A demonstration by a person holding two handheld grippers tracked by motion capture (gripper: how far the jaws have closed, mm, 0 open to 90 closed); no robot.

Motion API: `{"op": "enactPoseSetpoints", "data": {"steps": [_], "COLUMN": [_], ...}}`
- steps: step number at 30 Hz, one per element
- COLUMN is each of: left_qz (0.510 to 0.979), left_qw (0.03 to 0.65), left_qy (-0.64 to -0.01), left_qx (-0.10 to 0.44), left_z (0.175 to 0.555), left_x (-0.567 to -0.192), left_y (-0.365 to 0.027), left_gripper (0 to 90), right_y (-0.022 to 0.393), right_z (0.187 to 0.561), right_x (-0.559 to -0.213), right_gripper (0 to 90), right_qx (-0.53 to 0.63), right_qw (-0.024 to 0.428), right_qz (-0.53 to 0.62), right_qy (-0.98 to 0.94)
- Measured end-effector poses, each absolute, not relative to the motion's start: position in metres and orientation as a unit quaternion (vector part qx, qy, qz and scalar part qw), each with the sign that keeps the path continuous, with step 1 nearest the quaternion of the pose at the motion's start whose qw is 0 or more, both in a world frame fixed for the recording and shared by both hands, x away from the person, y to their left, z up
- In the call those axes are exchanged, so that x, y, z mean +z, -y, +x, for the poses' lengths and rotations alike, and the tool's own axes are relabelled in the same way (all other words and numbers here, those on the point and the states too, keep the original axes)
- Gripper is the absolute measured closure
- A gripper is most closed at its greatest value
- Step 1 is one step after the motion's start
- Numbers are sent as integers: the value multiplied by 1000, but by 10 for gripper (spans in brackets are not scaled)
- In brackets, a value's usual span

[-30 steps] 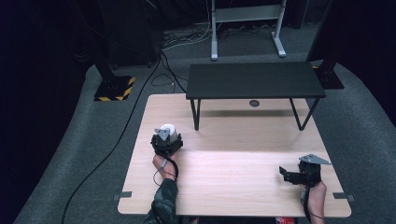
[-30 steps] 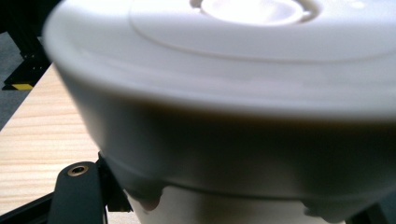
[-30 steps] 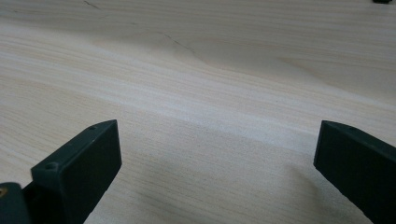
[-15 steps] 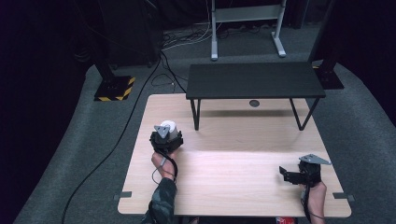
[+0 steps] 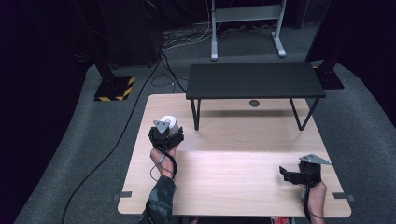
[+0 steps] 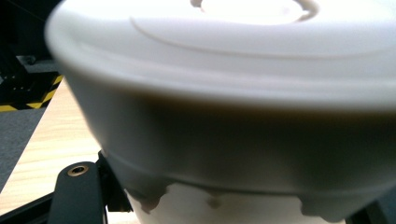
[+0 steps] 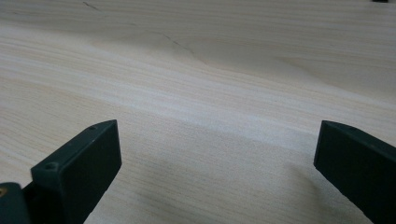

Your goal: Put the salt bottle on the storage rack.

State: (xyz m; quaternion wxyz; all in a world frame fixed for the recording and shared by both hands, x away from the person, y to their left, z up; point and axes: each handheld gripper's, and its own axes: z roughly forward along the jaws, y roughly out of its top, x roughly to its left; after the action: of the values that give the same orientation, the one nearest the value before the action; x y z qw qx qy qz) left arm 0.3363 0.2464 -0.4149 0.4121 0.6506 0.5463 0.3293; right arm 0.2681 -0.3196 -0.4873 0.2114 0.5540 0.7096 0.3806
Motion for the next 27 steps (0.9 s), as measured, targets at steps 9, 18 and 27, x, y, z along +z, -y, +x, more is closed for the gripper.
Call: {"op": "enactPoseSetpoints", "data": {"steps": [9,18,27], "left_qz": [653,661,669], "left_qw": [428,443,456], "left_qy": [-536,-523,-505], "left_qx": [323,306,300], "left_z": [334,335,338], "left_x": [-395,-371,-351], "left_y": [-247,-246,-246], "left_gripper": [276,276,276], "right_y": [320,320,321], "right_z": [268,268,268], "right_x": [-487,-487,-487], "right_gripper": [0,0,0], "right_qx": [381,382,382], "right_qw": [211,210,210], "right_qz": [554,555,554], "right_qy": [-709,-708,-709]}}
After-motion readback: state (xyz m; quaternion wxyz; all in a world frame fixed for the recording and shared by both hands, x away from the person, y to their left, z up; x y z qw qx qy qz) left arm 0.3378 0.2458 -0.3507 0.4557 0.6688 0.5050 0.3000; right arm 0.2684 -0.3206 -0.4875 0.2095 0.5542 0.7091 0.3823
